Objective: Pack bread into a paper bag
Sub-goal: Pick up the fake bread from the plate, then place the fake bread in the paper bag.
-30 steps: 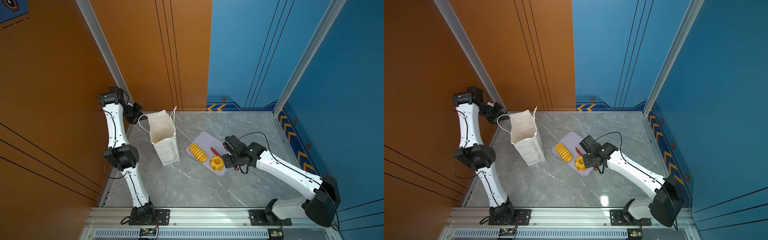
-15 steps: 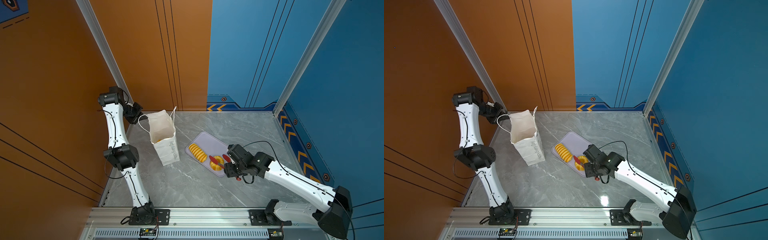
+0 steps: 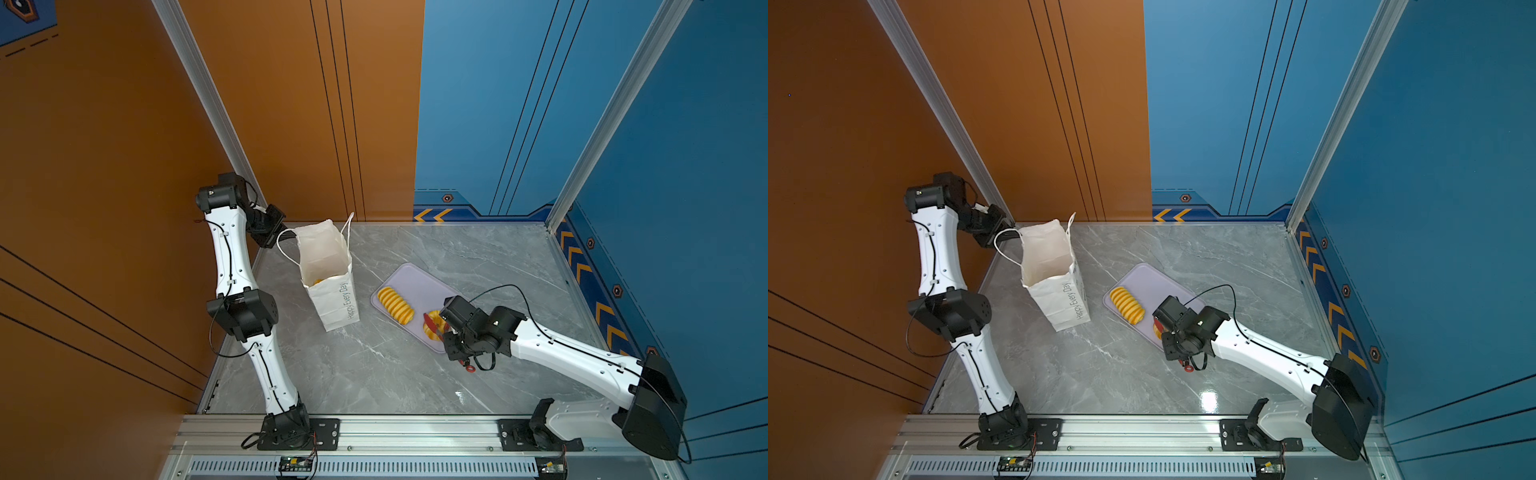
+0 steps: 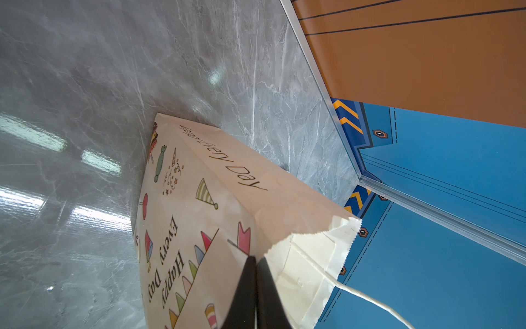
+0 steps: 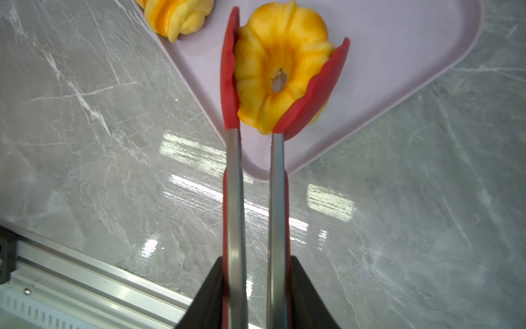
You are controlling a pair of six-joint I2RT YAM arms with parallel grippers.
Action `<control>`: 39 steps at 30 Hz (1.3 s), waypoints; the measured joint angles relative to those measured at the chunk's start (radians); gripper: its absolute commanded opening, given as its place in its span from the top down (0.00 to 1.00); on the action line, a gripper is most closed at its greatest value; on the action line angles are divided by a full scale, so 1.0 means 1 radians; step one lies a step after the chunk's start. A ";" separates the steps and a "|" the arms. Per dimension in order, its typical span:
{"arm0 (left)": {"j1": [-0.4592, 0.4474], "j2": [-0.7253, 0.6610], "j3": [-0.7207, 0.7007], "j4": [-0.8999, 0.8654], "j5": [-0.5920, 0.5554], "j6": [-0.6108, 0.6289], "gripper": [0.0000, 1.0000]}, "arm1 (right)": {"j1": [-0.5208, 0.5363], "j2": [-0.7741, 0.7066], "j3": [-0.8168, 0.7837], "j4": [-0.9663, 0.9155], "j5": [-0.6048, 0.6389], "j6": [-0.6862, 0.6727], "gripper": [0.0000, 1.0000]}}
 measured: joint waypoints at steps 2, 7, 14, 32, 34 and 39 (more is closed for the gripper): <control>0.000 0.000 0.000 0.000 0.000 0.000 0.93 | 0.006 -0.006 0.000 -0.002 0.018 0.006 1.00; 0.000 0.000 0.000 0.000 0.000 0.000 0.93 | 0.045 -0.090 0.005 -0.007 0.072 0.003 1.00; 0.000 0.000 0.000 0.000 0.000 0.000 0.93 | 0.089 -0.244 0.106 0.016 -0.014 -0.032 1.00; 0.000 0.000 0.000 0.000 0.000 0.000 0.93 | 0.099 0.125 0.665 0.177 -0.446 -0.097 1.00; 0.000 0.000 0.000 0.000 0.000 0.000 0.93 | 0.098 0.192 0.734 0.179 -0.456 -0.106 1.00; -0.001 0.000 0.000 0.000 0.001 0.000 0.93 | 0.078 0.348 0.893 0.176 -0.460 -0.128 1.00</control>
